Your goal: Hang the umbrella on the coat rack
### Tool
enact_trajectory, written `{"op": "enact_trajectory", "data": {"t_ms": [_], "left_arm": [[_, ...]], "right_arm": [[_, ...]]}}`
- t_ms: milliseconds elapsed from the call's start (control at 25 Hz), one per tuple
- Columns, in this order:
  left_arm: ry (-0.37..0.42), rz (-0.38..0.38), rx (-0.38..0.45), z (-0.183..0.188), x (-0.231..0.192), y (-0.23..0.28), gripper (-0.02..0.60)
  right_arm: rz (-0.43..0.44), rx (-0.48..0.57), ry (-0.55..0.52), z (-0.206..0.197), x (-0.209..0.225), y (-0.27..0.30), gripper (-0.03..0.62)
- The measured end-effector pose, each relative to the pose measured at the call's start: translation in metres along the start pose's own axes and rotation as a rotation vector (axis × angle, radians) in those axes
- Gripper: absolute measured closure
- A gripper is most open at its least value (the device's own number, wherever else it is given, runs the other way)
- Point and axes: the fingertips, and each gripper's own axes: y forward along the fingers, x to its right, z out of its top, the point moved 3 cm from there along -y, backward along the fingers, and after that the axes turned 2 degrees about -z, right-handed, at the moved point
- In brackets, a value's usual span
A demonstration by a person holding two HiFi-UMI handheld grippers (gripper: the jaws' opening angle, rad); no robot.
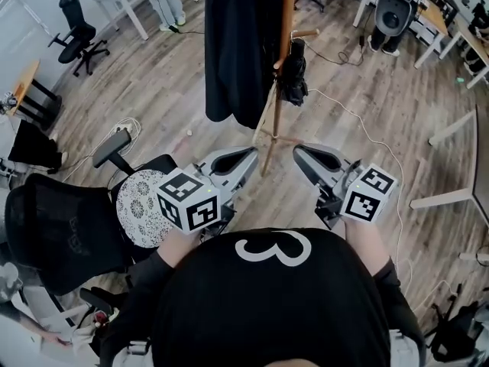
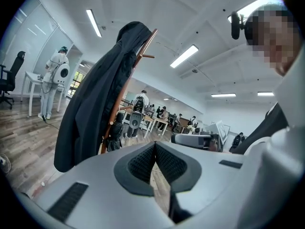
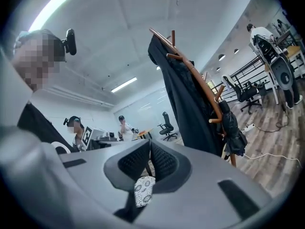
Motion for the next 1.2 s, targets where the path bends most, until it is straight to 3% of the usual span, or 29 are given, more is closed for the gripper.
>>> {"op": "enact_trajectory", "data": {"t_ms": [560, 960, 1200], "left_arm": [[-0.016, -0.035, 0.002, -0.045, 0.133, 0.003, 0.566], [0.065, -0.064, 0.032, -0.062, 0.234, -0.007, 0.566], [0.101, -0.056, 0.04, -0.075, 0.272, -0.021, 0.566]], "right_arm": [[0.046, -0.054, 0.01, -0.046, -0.068, -0.123, 0.567], [0.088, -0.028, -0.08, -0.046, -0.121, -0.21, 0.568], [0.093, -0.022, -0.09, -0.056, -0.143, -0.237, 0.568]]}}
